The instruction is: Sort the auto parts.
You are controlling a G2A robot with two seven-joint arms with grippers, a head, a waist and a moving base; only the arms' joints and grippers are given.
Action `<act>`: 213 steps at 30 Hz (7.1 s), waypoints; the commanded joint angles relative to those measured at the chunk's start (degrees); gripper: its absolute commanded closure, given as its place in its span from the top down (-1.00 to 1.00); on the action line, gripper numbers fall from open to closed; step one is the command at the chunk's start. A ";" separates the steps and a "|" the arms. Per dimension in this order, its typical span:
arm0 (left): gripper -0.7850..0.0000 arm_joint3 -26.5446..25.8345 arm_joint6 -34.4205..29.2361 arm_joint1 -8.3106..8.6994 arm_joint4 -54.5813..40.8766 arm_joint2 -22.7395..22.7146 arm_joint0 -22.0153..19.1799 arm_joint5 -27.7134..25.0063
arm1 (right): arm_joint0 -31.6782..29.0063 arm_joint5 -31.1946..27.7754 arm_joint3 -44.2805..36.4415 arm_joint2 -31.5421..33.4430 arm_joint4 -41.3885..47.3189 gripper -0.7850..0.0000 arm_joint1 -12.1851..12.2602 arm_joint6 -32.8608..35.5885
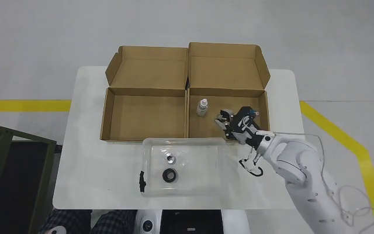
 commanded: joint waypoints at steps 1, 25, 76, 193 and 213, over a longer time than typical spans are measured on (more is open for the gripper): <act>1.00 0.00 0.00 0.00 0.00 0.00 0.00 0.00 | 1.43 0.79 1.03 -0.56 -0.90 -1.00 -0.09 1.37; 1.00 0.00 0.00 0.00 0.00 0.00 0.00 0.00 | 18.56 5.41 17.74 -12.47 -5.09 -1.00 -2.83 12.05; 1.00 0.00 0.00 0.00 0.00 0.00 0.00 0.00 | 1.79 -0.33 -6.03 -5.08 -5.13 0.30 -1.34 9.42; 1.00 0.00 0.00 0.00 0.00 0.00 0.00 0.00 | 6.50 -10.35 4.96 -21.26 -3.30 -1.00 -6.02 -6.36; 1.00 0.00 0.00 0.00 0.00 0.00 0.00 0.00 | -0.10 -12.71 -3.42 -3.79 17.25 -1.00 -3.35 -9.53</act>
